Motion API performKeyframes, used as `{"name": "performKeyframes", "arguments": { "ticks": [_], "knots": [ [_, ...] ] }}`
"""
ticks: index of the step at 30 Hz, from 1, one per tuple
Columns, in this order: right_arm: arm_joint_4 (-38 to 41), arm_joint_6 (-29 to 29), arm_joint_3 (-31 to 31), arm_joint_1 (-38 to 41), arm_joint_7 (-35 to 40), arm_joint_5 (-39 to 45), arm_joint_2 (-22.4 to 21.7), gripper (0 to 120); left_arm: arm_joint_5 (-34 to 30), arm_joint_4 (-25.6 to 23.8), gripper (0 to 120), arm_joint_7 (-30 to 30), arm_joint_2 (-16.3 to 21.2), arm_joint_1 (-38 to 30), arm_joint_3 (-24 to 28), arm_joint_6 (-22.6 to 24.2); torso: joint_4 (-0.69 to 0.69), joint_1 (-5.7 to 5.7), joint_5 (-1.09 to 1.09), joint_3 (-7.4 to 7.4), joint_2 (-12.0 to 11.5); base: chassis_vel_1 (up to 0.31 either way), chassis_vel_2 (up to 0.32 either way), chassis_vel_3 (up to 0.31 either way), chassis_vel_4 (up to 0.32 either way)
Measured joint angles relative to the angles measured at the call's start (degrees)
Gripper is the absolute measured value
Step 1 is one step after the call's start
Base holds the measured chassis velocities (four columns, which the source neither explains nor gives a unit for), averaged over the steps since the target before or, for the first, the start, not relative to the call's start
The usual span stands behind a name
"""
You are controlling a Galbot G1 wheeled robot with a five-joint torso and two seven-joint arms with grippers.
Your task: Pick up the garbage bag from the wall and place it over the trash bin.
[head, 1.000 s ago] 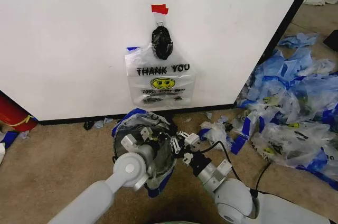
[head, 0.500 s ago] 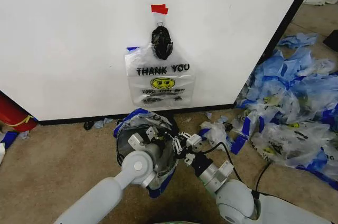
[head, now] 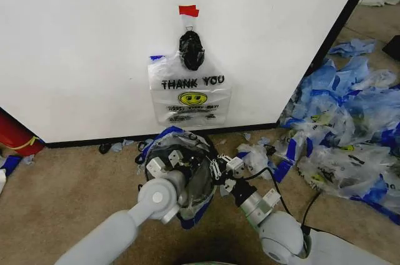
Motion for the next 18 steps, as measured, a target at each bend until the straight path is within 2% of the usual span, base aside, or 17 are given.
{"name": "performKeyframes", "arguments": {
  "ticks": [10, 18],
  "knots": [
    [2.60, 0.16, -0.01, -2.43, -1.50, -0.55, -1.28, 1, 1.38, 0.58, 0, 1.31, 0.04, 0.07, -0.92, -0.32, 0.00, 0.00, 0.00, 0.00, 0.00, 0.000, 0.000, 0.000, 0.000],
    [3.21, 0.36, 0.15, -3.03, -2.06, -0.98, -1.87, 1, 2.03, 1.56, 0, 1.79, -1.32, -0.43, 0.02, -0.65, -0.01, 0.00, 0.01, 0.00, 0.00, 0.000, 0.000, 0.000, 0.000]
  ]
}}
